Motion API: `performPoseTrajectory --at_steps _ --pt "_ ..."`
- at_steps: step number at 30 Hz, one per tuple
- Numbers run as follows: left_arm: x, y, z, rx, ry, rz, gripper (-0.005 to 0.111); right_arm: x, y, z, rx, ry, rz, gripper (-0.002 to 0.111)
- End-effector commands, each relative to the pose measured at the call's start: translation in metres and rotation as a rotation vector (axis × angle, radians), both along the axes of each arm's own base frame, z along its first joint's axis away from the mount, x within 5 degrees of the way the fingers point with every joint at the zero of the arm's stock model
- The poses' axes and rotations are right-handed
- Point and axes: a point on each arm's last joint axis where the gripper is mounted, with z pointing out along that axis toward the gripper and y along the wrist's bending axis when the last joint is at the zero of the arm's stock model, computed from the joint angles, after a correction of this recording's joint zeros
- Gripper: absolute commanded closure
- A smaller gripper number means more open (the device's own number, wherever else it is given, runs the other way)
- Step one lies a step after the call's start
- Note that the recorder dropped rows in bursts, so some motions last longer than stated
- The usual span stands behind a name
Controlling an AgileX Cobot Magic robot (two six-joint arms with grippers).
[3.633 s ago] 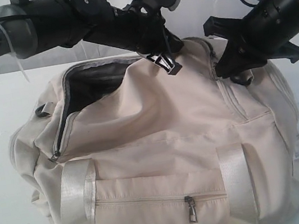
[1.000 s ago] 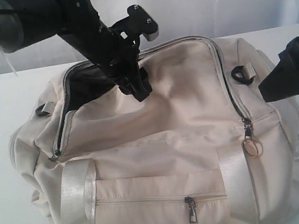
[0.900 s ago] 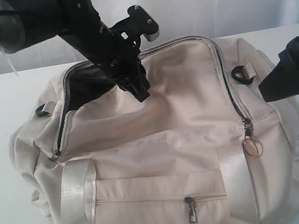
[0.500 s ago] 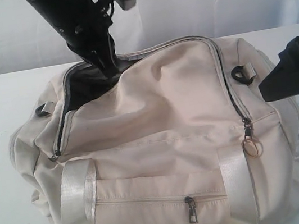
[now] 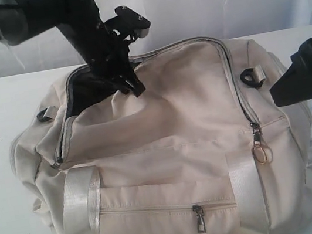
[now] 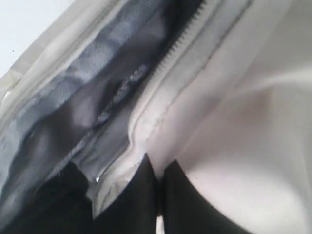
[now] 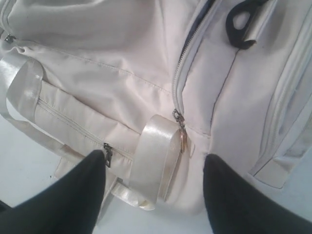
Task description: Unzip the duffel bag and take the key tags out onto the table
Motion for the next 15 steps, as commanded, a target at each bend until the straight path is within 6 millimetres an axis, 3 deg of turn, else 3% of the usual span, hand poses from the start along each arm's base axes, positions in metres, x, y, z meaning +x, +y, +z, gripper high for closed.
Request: performPoseTrajectory --at_steps 1,3,6,11,15 --pt "-0.05 0.014 0.07 -0.015 0.137 -0.071 0.107 -0.004 0.0 0.002 0.009 0.025 0.0 0.053" --pt "-0.078 0.014 0.1 -0.1 0.159 -0.135 0.107 -0.006 0.0 0.001 0.009 0.052 -0.001 0.053" --pt "-0.118 0.007 0.117 -0.204 0.222 -0.199 0.107 -0.012 -0.001 0.004 0.013 0.057 -0.002 0.053" --pt "-0.158 0.0 0.105 -0.165 0.308 -0.236 0.107 -0.031 -0.006 0.017 0.028 0.018 -0.003 0.053" --pt "-0.192 -0.003 0.075 -0.079 0.414 -0.28 0.107 -0.047 -0.014 0.039 0.044 -0.065 -0.07 0.053"
